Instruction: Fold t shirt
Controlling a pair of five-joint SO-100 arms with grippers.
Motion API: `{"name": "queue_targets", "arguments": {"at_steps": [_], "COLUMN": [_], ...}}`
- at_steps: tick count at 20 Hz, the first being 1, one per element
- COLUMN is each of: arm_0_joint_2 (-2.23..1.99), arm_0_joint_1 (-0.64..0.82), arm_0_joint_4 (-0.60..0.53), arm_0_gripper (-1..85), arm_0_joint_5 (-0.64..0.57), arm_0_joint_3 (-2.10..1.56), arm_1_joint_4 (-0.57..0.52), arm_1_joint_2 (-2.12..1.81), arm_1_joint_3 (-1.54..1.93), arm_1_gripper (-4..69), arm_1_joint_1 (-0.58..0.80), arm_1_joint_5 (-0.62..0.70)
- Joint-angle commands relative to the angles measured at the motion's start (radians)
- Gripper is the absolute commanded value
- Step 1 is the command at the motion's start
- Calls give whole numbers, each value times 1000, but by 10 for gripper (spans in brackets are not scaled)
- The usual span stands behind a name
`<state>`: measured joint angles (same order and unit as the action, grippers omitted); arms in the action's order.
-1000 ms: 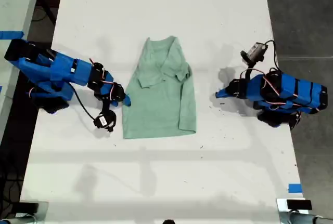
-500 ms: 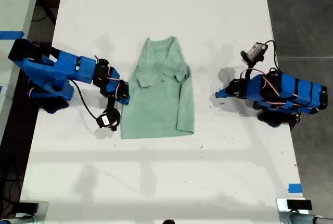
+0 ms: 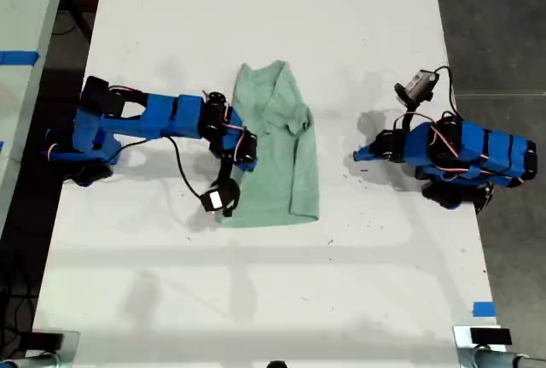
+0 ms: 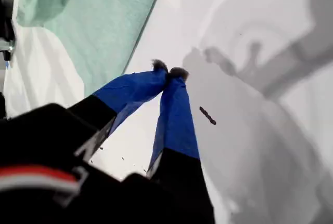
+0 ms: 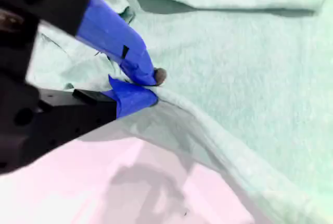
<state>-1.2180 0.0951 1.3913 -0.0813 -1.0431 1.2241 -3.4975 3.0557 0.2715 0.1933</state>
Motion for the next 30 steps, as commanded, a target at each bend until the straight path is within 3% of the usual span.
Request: {"name": "queue_targets", "arguments": {"at_steps": [1, 4, 7, 8, 9, 13, 15, 16, 19, 22, 24, 26, 28, 30], "arm_0_joint_2": [14, 41, 60, 52, 25, -281, -538, -710, -1305, -1652, -1865, -2140, -2384, -2375], "arm_0_joint_1": [63, 109, 147, 152, 153, 92, 64, 60, 77, 41, 72, 129, 97, 132], "arm_0_joint_4": [-58, -83, -67, -52, -31, -23, -48, -130, -555, -816, -897, -861, -627, -630], "arm_0_gripper": [-2, 13, 181, 163, 18, -2, -2, -2, -2, -2, -2, -2, -1, -1], "arm_0_joint_5": [-14, -23, -43, -71, -87, -229, -232, -221, -216, -215, -210, -216, -206, -201], "arm_0_joint_3": [100, 98, 95, 95, 94, 21, -146, -324, -1100, -1646, -1919, -2154, -2166, -2177], "arm_1_joint_4": [-5, -5, -5, -5, -5, -5, -5, -5, -5, -5, -5, -5, -5, -5], "arm_1_joint_2": [-15, -15, -15, -15, -15, -15, -15, -15, -15, -15, -15, -15, -15, -15], "arm_1_joint_3": [54, 54, 52, 52, 52, 52, 52, 52, 52, 54, 54, 54, 55, 55], "arm_1_gripper": [12, 12, 12, 12, 12, 12, 12, 12, 12, 12, 12, 12, 12, 12], "arm_1_joint_1": [-3, -5, -6, -6, -6, -8, -8, -8, -8, -5, -3, -9, -9, -11], "arm_1_joint_5": [11, 12, 12, 14, 14, 12, 11, 9, 8, 8, 5, 0, 0, -3]}}
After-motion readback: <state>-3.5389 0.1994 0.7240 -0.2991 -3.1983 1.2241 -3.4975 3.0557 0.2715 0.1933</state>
